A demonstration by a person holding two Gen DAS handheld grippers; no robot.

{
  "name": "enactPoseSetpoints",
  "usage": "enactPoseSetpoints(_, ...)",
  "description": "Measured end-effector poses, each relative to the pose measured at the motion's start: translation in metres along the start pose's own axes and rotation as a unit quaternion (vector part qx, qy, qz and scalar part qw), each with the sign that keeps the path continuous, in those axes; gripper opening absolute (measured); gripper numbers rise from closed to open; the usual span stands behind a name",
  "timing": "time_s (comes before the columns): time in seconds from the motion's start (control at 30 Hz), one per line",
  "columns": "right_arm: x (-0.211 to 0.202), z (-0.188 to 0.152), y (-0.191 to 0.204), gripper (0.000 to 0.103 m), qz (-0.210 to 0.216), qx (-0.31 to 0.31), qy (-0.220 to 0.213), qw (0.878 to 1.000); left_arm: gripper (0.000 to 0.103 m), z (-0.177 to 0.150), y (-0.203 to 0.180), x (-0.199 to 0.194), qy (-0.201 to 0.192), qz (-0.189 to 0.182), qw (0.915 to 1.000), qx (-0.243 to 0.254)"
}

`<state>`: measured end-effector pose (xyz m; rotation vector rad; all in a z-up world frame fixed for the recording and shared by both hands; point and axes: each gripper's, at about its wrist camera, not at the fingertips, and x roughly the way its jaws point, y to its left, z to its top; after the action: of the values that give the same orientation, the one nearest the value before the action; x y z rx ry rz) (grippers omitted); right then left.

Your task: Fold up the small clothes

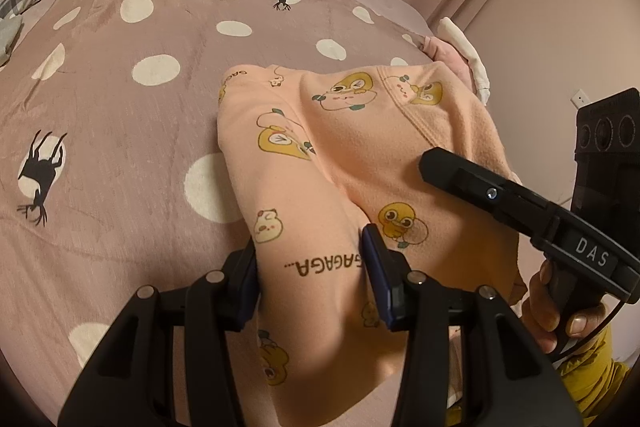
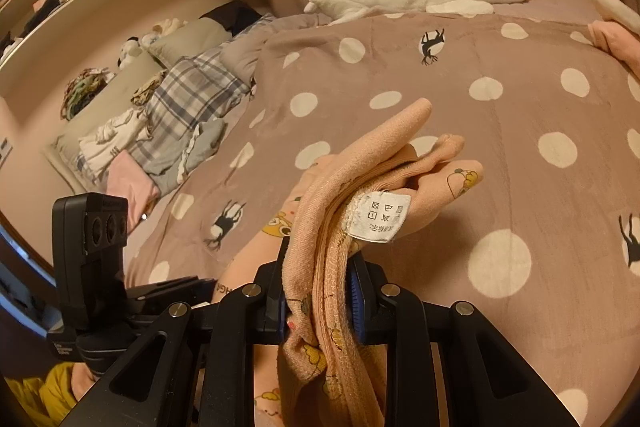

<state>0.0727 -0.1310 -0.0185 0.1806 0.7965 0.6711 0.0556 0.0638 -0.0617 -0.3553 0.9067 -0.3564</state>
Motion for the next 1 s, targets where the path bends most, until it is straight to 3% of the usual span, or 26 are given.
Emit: enactPoseSetpoints(1.0,0.044,0.034,-0.02,0.026,-0.012,-0.015,-0.001,1.0,0.046,0.047,0.026,0.045,0.001,0.012,0.9999,-0.004)
